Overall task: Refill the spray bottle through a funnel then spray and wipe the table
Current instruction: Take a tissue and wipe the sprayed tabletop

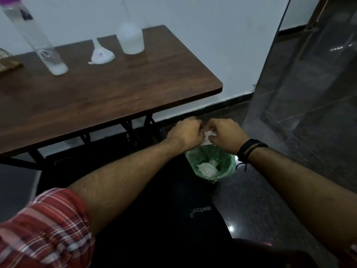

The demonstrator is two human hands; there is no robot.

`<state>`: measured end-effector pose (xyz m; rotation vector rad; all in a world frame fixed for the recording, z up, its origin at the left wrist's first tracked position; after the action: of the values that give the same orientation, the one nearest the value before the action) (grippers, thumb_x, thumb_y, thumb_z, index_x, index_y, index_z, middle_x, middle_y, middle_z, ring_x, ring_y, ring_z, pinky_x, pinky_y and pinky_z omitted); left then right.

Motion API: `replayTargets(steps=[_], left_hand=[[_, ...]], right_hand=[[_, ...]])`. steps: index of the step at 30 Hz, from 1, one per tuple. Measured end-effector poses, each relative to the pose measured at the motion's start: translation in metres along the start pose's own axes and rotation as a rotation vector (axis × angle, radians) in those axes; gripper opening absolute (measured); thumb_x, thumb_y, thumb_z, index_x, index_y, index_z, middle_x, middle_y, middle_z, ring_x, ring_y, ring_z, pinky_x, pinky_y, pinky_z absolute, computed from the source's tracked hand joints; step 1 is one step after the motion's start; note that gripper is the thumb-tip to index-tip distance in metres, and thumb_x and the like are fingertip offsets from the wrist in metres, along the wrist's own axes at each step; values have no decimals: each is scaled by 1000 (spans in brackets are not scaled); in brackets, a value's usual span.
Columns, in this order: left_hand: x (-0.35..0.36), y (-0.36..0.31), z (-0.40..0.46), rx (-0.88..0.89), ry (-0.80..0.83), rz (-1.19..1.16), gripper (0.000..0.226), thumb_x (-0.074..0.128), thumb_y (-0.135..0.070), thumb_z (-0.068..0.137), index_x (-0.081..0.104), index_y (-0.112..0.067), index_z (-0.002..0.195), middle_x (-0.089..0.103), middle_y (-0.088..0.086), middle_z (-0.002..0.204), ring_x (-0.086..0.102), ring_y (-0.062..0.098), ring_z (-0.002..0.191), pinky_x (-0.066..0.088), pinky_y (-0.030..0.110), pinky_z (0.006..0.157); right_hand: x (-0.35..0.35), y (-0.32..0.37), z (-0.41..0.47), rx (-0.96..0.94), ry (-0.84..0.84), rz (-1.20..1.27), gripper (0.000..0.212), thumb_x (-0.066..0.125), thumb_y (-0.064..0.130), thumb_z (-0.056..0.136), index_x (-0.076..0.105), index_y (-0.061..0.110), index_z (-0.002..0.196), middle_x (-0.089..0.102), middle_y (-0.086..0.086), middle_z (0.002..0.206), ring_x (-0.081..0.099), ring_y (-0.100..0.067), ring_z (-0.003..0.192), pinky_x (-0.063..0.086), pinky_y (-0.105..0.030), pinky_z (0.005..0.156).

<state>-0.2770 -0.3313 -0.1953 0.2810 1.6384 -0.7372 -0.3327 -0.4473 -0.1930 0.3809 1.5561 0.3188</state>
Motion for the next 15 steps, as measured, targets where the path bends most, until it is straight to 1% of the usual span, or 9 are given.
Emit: replayTargets(steps=[3, 5, 6, 8, 10, 12, 15], left_hand=[[29, 11, 22, -13, 60, -25, 29, 50, -36, 95, 68, -22, 112, 60, 4, 119, 63, 29, 105, 54, 43, 87], [45, 18, 36, -20, 85, -45, 29, 50, -36, 96, 68, -20, 113, 60, 5, 120, 63, 30, 104, 54, 43, 88], [52, 21, 43, -23, 94, -53, 29, 50, -34, 96, 69, -19, 113, 60, 6, 120, 63, 30, 104, 54, 43, 88], [64, 27, 55, -26, 104, -51, 29, 49, -32, 97, 68, -17, 113, 60, 7, 120, 63, 30, 104, 53, 41, 88], [76, 35, 66, -42, 118, -54, 29, 49, -31, 97, 68, -16, 114, 60, 7, 120, 62, 30, 105, 52, 39, 88], [87, 42, 77, -63, 150, -72, 29, 50, -31, 97, 68, -17, 114, 60, 8, 119, 62, 29, 105, 51, 37, 88], [100, 49, 90, -76, 197, -74, 30, 50, -33, 97, 68, -16, 114, 60, 8, 120, 63, 31, 105, 51, 39, 90]], right_hand=[[21, -24, 14, 48, 27, 8, 23, 65, 9, 88, 71, 17, 109, 69, -7, 116, 64, -29, 107, 47, -34, 87], [37, -40, 25, 82, 39, 26, 21, 65, 9, 87, 72, 17, 106, 68, -7, 114, 64, -29, 104, 47, -34, 84], [45, -47, 31, 103, 44, 38, 20, 65, 9, 87, 72, 17, 104, 68, -8, 112, 64, -30, 103, 47, -35, 82], [60, -61, 39, 147, 51, 76, 18, 66, 8, 86, 72, 15, 101, 69, -10, 109, 65, -31, 100, 42, -31, 77], [78, -74, 49, 187, 59, 116, 17, 67, 5, 85, 74, 12, 98, 71, -12, 106, 65, -32, 99, 37, -27, 75], [96, -87, 57, 219, 78, 137, 15, 69, 5, 84, 76, 10, 97, 70, -14, 107, 64, -33, 98, 38, -28, 75], [121, -107, 68, 260, 86, 157, 13, 73, 9, 83, 76, 11, 95, 66, -14, 108, 64, -35, 96, 42, -32, 77]])
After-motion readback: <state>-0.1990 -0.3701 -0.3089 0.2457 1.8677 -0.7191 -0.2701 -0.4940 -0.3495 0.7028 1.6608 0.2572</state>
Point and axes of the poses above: each hand's wrist, its own z-axis towards the middle knuckle, its own x-axis out of the palm, y = z × x, the point moved 5 cm from there along z, towards the middle knuckle
